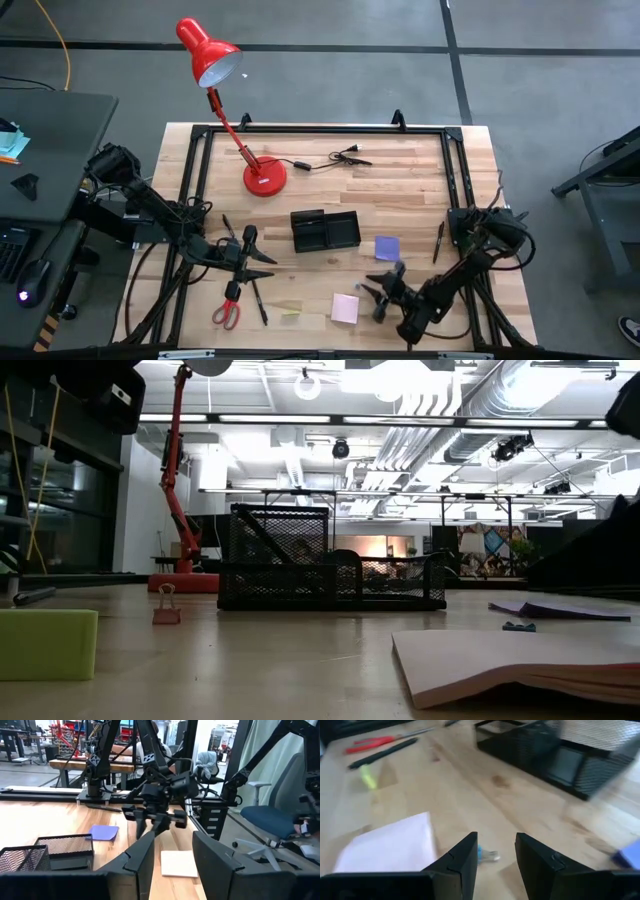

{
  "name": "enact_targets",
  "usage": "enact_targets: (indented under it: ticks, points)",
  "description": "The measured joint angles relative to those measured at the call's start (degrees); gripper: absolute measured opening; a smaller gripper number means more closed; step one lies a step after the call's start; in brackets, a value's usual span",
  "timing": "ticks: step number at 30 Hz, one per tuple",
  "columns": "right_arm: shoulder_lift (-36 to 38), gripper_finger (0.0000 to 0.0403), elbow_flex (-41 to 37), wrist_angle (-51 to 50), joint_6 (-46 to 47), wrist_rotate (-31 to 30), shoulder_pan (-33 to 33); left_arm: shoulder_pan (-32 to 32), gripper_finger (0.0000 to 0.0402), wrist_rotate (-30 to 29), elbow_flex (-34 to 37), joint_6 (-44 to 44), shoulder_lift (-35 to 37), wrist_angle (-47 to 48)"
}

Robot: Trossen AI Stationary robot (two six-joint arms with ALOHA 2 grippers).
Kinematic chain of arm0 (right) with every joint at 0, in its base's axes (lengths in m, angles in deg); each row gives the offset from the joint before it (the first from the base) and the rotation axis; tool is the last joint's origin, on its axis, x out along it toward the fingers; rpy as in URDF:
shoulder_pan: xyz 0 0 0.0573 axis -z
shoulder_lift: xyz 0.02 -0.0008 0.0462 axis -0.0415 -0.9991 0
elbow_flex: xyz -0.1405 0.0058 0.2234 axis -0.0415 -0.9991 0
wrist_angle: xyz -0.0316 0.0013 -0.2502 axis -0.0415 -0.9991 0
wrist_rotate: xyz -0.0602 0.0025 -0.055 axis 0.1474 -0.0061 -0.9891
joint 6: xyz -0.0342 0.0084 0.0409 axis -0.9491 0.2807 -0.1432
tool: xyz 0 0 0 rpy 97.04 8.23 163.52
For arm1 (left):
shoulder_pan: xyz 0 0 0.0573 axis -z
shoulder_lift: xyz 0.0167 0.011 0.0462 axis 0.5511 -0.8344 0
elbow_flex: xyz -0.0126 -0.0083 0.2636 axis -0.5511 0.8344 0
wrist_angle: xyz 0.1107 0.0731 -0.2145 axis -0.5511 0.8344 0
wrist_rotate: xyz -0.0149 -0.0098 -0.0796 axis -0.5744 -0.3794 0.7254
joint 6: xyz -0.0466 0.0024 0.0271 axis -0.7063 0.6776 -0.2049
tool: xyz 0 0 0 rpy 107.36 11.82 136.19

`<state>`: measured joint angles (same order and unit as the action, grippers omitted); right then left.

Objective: Pick and place office supplies into organizer
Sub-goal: Put the blue binder clip into the black desk organizer

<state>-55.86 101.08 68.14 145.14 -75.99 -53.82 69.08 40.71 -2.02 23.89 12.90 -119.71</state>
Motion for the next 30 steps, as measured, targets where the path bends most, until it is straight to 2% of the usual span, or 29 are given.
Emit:
enact_targets:
  ticks: [5, 8, 20, 23, 30]
  points:
    - [-1.9, 0.0124, 0.0, 4.6, -6.0, 2.1, 0.5, 0.0, 0.0124, 0.0, 0.0, 0.0, 0.0, 0.2]
    - [-3.9, 0.0124, 0.1, 5.6, -6.3, 4.1, 1.6, 0.0, 0.0124, 0.0, 0.0, 0.0, -0.3, 0.1]
    - [-6.0, 0.0124, 2.7, 4.7, -10.0, 2.6, 1.6, 0.0, 0.0124, 0.0, 0.0, 0.1, -0.3, 0.6]
    - [-6.0, 0.0124, 2.7, 3.7, -9.9, 0.7, 1.5, 0.0, 0.0124, 0.0, 0.0, 0.1, -0.3, 0.6]
    - [-2.1, 0.0124, 4.1, 3.9, -16.8, -5.0, 0.7, 0.0, 0.0124, 0.0, 0.0, 0.1, -0.3, 0.8]
